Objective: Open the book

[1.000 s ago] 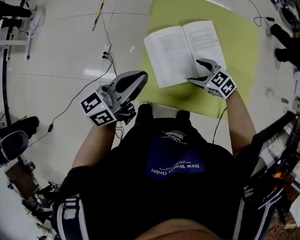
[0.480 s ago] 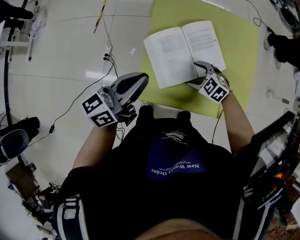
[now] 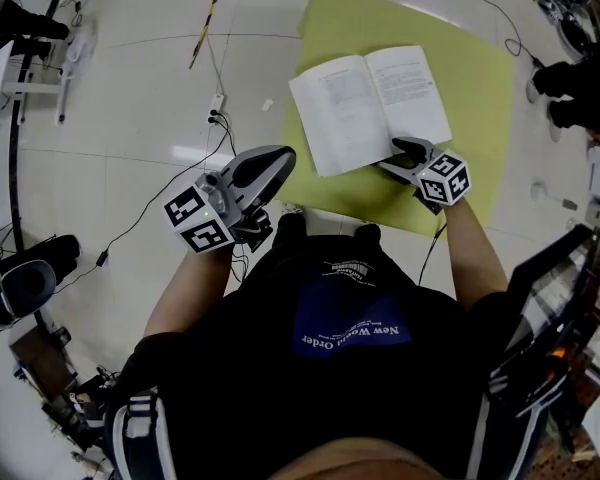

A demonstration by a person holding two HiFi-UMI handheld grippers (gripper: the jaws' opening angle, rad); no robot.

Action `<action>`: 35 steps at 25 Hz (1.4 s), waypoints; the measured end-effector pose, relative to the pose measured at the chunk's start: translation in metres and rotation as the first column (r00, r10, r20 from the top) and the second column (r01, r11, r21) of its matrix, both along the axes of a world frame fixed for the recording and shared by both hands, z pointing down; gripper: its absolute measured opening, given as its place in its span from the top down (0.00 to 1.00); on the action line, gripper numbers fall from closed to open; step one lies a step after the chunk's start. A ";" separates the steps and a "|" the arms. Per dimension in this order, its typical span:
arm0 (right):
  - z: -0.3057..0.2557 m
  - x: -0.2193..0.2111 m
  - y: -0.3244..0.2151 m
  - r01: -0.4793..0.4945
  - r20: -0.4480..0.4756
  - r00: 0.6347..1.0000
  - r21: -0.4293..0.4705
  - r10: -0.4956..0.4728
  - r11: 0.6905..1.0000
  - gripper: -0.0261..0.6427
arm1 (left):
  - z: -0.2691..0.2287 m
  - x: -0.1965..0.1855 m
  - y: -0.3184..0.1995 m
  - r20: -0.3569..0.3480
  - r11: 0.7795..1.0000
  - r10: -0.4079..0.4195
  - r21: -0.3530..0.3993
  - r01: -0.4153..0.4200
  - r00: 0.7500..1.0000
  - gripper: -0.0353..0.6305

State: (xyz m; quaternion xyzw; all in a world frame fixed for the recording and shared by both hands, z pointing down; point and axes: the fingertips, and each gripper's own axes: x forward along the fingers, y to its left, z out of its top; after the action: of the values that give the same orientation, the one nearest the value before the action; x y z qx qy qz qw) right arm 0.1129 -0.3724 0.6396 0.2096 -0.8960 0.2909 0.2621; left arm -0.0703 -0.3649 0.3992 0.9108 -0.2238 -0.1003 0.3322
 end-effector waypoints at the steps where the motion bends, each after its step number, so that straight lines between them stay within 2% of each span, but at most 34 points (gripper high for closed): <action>1: -0.001 -0.001 0.000 -0.002 0.008 1.000 -0.007 0.002 1.000 0.54 | 0.000 0.001 0.000 0.001 1.000 0.002 0.000 -0.002 1.000 0.95; 5: -0.018 -0.002 -0.009 -0.046 0.073 0.996 -0.049 0.049 0.998 0.54 | -0.005 0.003 0.002 0.000 1.000 0.006 0.008 -0.006 1.000 0.95; 11: -0.033 0.008 -0.026 -0.112 0.052 0.992 -0.072 0.116 0.991 0.54 | -0.030 0.005 0.004 -0.001 0.999 0.000 0.047 0.000 1.000 0.95; 16: -0.055 0.009 -0.032 -0.120 0.039 0.992 -0.046 0.122 0.992 0.54 | -0.055 0.001 0.012 0.005 0.996 -0.013 0.086 0.013 1.000 0.95; 22: -0.063 0.025 -0.049 -0.191 0.010 0.981 -0.050 0.192 0.980 0.54 | -0.073 -0.003 0.019 0.012 0.992 -0.036 0.121 0.034 0.999 0.95; 24: -0.057 0.033 -0.059 -0.219 -0.045 0.975 -0.045 0.217 0.975 0.56 | -0.078 -0.005 0.017 0.015 0.991 -0.046 0.128 0.043 0.999 0.95; 27: -0.036 0.047 -0.068 -0.232 -0.195 0.955 -0.033 0.222 0.972 0.61 | -0.084 -0.004 0.014 0.020 0.989 -0.062 0.134 0.058 0.998 0.95; 31: -0.011 0.057 -0.071 -0.250 -0.429 0.874 0.011 0.230 0.968 0.61 | -0.084 -0.012 0.022 0.028 0.989 -0.073 0.134 0.068 0.997 0.95; 33: -0.020 0.039 -0.073 -0.170 -0.476 0.855 0.119 0.207 0.978 0.61 | -0.081 -0.019 0.027 0.032 0.988 -0.081 0.131 0.076 0.996 0.95; 35: -0.032 0.011 -0.073 -0.034 -0.488 0.862 0.218 0.139 0.975 0.64 | -0.079 -0.022 0.028 0.036 0.988 -0.091 0.125 0.086 0.995 0.95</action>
State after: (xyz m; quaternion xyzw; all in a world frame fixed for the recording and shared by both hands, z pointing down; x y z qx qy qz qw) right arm 0.1239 -0.4459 0.6077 0.3434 -0.8118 0.1458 0.4492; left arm -0.0926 -0.3369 0.3206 0.9205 -0.2643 -0.1097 0.2659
